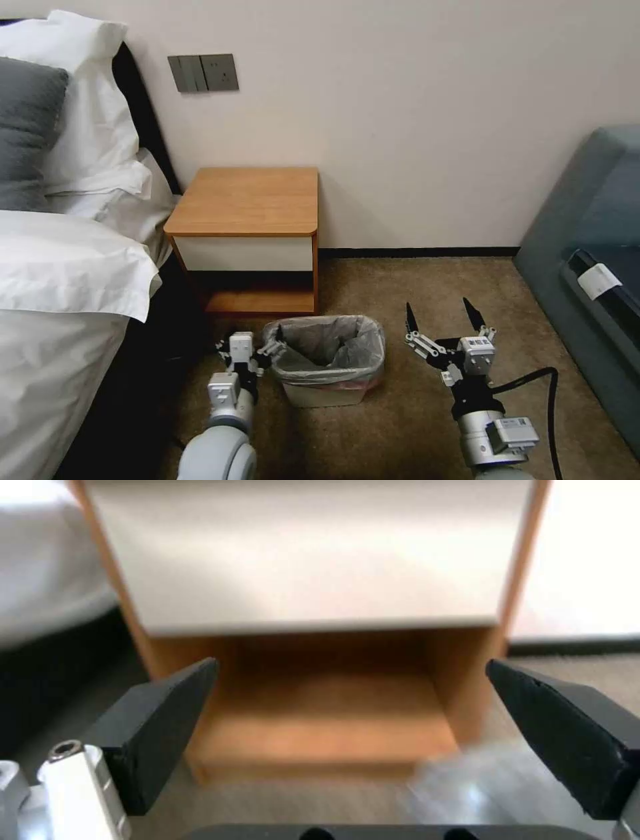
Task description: Pick up the garbage bag from the table and place it over the trash can.
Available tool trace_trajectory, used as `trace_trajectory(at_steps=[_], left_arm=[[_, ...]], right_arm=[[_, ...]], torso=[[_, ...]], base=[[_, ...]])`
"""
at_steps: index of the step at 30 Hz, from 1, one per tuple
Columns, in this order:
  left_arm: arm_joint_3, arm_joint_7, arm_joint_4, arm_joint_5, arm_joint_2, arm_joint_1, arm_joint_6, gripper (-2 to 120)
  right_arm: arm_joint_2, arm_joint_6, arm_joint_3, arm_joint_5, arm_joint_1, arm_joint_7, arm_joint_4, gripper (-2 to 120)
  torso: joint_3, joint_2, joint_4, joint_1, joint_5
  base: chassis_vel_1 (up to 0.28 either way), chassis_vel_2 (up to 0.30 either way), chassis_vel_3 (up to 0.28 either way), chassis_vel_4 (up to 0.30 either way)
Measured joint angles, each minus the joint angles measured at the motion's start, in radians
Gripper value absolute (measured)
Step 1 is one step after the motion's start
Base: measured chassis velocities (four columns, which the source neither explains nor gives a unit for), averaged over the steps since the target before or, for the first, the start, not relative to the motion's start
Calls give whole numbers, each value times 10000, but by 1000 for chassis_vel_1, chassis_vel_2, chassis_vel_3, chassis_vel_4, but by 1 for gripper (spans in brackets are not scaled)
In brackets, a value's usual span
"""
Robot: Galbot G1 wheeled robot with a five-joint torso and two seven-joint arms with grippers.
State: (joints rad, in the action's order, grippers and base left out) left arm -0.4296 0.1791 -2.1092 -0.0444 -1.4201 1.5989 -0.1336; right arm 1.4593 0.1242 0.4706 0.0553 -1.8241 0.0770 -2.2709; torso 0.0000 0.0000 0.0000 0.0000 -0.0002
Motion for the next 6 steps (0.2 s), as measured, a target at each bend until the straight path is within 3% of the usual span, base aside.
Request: trace_trajectory(at_steps=[3,6], left_arm=[[-789,-504,-482,-17,158,327,514,100],[-1137,-601,-882,-102,239,783,927,100]], right_arm=[[89,293,76,31,-259,-13,61,100],[305,649,161,108,-445,-10,136,100]], torso=[[0,0,1,0,1],[0,-1,0,0,1]], base=[[0,0,0,0],[0,0,0,0]])
